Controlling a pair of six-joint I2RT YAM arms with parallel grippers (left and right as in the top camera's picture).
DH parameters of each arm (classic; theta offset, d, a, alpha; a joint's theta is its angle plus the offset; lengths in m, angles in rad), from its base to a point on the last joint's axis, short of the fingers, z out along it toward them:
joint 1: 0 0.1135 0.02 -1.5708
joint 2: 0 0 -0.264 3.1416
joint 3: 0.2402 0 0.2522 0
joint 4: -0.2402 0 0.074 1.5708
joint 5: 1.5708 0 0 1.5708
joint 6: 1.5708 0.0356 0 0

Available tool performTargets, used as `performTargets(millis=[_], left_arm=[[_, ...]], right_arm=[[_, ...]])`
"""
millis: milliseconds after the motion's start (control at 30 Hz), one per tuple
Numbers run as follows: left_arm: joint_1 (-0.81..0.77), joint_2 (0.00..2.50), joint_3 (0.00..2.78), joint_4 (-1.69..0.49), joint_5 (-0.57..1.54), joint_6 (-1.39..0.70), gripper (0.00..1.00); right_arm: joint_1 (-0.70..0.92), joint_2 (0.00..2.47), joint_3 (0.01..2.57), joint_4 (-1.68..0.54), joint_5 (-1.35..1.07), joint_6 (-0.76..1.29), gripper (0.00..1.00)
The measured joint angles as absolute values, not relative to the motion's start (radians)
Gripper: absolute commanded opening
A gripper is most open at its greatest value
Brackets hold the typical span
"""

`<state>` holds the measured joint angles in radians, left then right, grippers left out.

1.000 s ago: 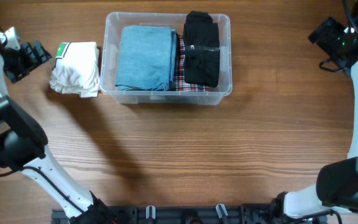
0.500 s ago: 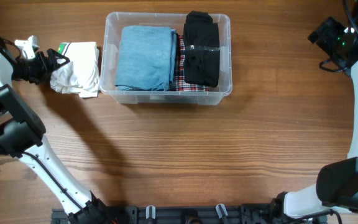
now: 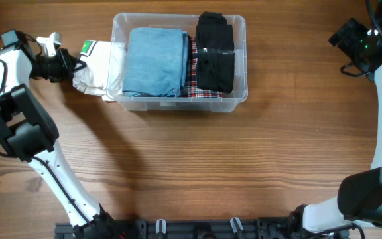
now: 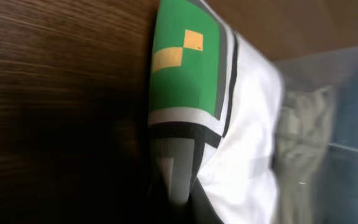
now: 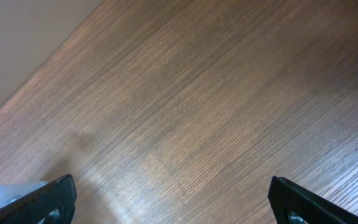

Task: Pack container
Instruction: 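Lift the white t-shirt and lower it into the bin atop the denim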

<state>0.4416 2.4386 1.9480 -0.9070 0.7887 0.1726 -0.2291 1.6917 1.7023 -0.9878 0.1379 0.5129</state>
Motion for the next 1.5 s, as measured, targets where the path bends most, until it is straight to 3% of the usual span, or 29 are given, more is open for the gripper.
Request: performTargets(millis=[633,867,1200,1500], left_arm=[[0.373,1.981,1.948,-0.947,0.888,-0.038,0.04],[0.292,1.761,1.949,-0.829,0.902,-0.230,0.04],[-0.029,1.755,1.950,-0.756,0.819,-0.507,0.04],[-0.122,1.848,1.950,-0.774,0.698,-0.541,0.04]], right_arm=[[-0.229,1.692,1.702,-0.988,0.138,0.513,1.00],[-0.229,1.692,1.702,-0.988,0.138,0.513,1.00],[-0.229,1.692,1.702,-0.988,0.138,0.513,1.00],[-0.229,1.692,1.702,-0.988,0.138,0.513,1.00]])
